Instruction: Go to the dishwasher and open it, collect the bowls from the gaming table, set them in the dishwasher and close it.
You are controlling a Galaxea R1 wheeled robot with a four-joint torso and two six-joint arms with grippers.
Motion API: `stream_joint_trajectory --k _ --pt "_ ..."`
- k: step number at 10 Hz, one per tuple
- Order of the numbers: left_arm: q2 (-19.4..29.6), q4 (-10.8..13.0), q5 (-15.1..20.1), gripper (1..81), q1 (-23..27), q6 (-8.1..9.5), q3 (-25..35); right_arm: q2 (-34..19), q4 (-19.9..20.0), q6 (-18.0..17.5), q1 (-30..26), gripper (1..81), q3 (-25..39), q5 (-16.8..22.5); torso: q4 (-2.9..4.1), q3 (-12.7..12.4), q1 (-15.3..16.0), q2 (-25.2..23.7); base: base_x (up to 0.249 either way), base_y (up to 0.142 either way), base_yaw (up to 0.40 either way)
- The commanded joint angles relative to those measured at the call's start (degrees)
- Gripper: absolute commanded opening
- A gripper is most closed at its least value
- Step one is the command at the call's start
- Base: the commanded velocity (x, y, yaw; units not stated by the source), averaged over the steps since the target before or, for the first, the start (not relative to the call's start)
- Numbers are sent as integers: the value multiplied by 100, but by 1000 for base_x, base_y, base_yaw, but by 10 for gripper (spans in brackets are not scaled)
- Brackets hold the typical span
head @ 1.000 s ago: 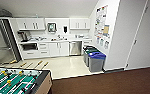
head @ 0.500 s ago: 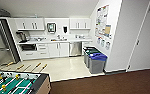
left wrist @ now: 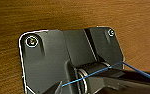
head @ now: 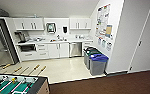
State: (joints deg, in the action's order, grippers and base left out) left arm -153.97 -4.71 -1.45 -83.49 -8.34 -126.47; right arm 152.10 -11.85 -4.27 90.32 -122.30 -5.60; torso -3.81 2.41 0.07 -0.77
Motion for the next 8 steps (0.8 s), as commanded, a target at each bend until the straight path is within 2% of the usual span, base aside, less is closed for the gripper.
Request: stream_joint_trajectory --k 1,8 --pt "94 40 321 811 285 -27 52 -125 -54 22 -228 811 75 270 0 0 0 0 147 0 0" --pt "111 31 321 811 276 -27 69 -116 -64 22 -220 811 75 270 0 0 0 0 142 0 0"
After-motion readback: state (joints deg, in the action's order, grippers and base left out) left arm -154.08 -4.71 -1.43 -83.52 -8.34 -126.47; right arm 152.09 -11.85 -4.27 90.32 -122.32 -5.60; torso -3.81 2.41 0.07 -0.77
